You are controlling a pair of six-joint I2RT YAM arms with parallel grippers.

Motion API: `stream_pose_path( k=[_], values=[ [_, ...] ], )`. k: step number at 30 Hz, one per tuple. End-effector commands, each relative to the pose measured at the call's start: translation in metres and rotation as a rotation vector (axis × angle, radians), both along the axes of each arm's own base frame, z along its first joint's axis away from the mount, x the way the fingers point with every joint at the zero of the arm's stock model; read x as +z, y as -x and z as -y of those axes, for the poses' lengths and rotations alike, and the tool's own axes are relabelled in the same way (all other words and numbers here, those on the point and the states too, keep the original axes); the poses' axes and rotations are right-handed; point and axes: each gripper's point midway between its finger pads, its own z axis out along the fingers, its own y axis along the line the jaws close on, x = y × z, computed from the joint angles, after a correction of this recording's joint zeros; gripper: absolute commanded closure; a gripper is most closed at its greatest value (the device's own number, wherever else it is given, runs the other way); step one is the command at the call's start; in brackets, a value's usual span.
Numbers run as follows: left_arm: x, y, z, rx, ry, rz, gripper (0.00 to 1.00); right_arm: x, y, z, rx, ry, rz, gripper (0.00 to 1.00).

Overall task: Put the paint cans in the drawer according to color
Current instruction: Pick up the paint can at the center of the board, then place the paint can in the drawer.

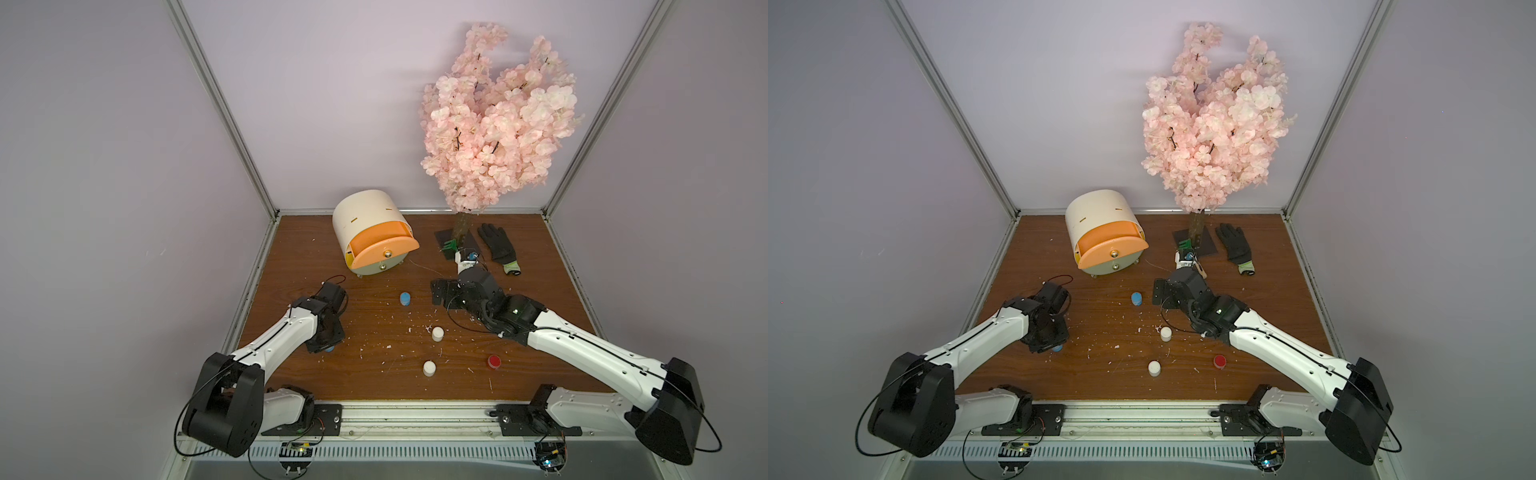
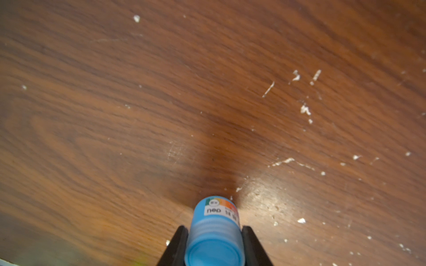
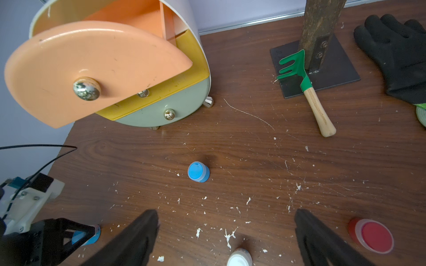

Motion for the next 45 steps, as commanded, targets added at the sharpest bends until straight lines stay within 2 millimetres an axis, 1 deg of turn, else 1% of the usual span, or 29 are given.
stream_pose_path(
  k=[1, 3, 6, 9, 10, 13, 17, 19, 21, 24, 25, 28, 31, 33, 35, 38, 42, 45],
  values=[
    [0.015, -0.009, 0.004, -0.070, 0.006, 0.053, 0.70, 0.018, -0.001, 0.001, -0.011, -0.048, 0.037, 0.01],
    [0.029, -0.017, 0.008, -0.109, 0.016, 0.091, 0.72, 0.018, -0.001, 0.002, -0.013, -0.049, 0.040, 0.02],
    [0.055, -0.032, 0.012, -0.174, 0.010, 0.138, 0.75, 0.022, 0.000, 0.004, -0.018, -0.048, 0.048, 0.02],
    [0.089, -0.054, 0.021, -0.288, 0.005, 0.195, 0.76, 0.025, 0.000, 0.006, -0.017, -0.046, 0.057, 0.02],
    [0.104, -0.062, 0.024, -0.318, 0.001, 0.221, 0.76, 0.026, 0.000, 0.006, -0.015, -0.046, 0.059, 0.02],
    [0.146, -0.086, 0.022, -0.355, -0.054, 0.287, 0.77, 0.029, 0.001, 0.004, -0.002, -0.044, 0.060, 0.02],
    [0.213, -0.115, 0.013, -0.356, -0.155, 0.401, 0.77, 0.031, 0.004, 0.004, 0.012, -0.049, 0.058, 0.02],
    [0.245, -0.131, 0.016, -0.372, -0.169, 0.476, 0.77, 0.032, 0.005, 0.003, 0.024, -0.059, 0.062, 0.02],
    [0.263, -0.146, 0.024, -0.408, -0.163, 0.516, 0.78, 0.032, 0.006, 0.000, 0.038, -0.066, 0.060, 0.02],
    [0.283, -0.166, 0.043, -0.471, -0.111, 0.563, 0.79, 0.031, 0.006, -0.010, 0.088, -0.057, 0.046, 0.03],
    [0.287, -0.172, 0.048, -0.491, -0.098, 0.575, 0.80, 0.032, 0.006, -0.016, 0.112, -0.054, 0.042, 0.03],
    [0.299, -0.185, 0.055, -0.522, -0.101, 0.605, 0.81, 0.034, 0.005, -0.031, 0.167, -0.043, 0.033, 0.02],
    [0.301, -0.196, 0.068, -0.551, -0.065, 0.612, 0.80, 0.036, 0.004, -0.045, 0.214, -0.041, 0.030, 0.02],
    [0.304, -0.200, 0.079, -0.575, -0.052, 0.621, 0.79, 0.034, 0.004, -0.051, 0.226, -0.044, 0.027, 0.02],
    [0.306, -0.202, 0.087, -0.590, -0.048, 0.629, 0.81, 0.033, 0.004, -0.056, 0.231, -0.049, 0.021, 0.03],
    [0.302, -0.204, 0.097, -0.615, -0.043, 0.622, 0.82, 0.031, 0.004, -0.058, 0.227, -0.052, 0.014, 0.03],
    [0.289, -0.203, 0.115, -0.658, -0.025, 0.589, 0.82, 0.028, 0.005, -0.056, 0.215, -0.055, 0.009, 0.03],
    [0.281, -0.204, 0.124, -0.684, -0.026, 0.570, 0.81, 0.027, 0.005, -0.053, 0.205, -0.054, 0.011, 0.03]
  ],
)
